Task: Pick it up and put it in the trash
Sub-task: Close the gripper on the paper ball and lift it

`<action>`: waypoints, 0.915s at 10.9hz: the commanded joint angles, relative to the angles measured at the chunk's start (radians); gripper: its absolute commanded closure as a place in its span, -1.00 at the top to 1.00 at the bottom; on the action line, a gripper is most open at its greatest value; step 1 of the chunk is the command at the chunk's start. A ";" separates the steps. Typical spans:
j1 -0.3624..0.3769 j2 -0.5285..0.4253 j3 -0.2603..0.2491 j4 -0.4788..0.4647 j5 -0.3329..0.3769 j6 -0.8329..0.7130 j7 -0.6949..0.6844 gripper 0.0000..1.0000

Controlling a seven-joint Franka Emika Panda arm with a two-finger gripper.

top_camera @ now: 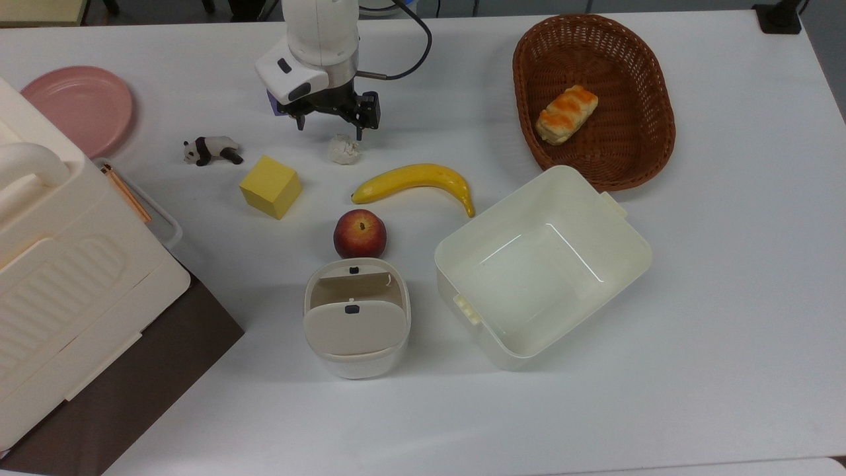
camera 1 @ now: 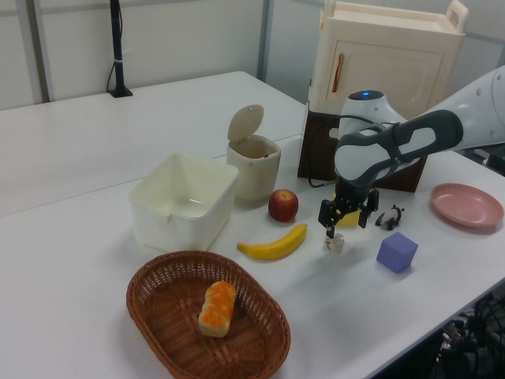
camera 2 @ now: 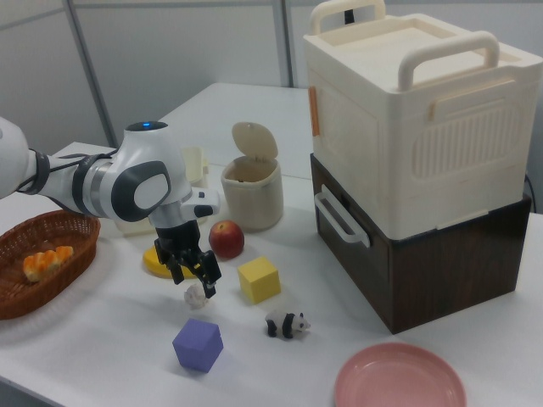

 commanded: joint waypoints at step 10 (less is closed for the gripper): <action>0.036 0.055 -0.001 -0.029 -0.044 0.124 0.032 -0.28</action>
